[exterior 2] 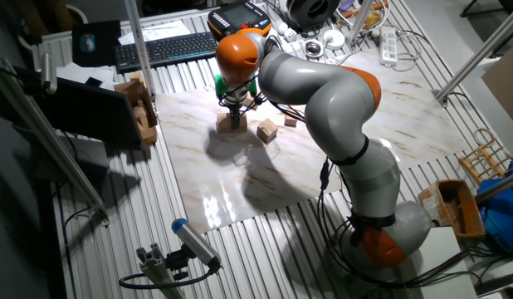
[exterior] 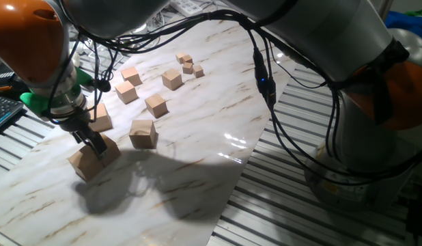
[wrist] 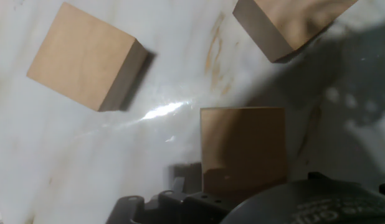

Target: Stack the blocks into a cross shape

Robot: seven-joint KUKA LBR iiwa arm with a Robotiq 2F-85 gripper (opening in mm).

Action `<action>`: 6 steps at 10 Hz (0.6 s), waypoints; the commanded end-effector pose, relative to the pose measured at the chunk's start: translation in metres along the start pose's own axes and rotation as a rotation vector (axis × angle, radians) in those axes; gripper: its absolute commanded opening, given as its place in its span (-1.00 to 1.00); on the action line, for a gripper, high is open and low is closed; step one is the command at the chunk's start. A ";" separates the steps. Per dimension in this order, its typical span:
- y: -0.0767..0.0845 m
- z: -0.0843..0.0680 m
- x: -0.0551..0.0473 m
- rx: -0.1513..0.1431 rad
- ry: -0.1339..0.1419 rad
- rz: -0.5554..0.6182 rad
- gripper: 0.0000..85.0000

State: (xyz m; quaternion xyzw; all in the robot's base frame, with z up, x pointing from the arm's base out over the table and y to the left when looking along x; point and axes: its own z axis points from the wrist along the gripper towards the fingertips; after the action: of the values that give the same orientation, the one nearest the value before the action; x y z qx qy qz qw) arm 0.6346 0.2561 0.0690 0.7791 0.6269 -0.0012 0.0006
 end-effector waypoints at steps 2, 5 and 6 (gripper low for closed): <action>0.001 0.003 0.000 -0.003 0.003 -0.001 1.00; 0.001 0.010 -0.002 -0.006 0.009 -0.004 1.00; 0.000 0.012 -0.002 -0.006 0.010 -0.004 1.00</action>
State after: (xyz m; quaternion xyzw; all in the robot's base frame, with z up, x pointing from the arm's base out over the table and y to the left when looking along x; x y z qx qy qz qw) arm 0.6345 0.2539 0.0568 0.7781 0.6281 0.0045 -0.0004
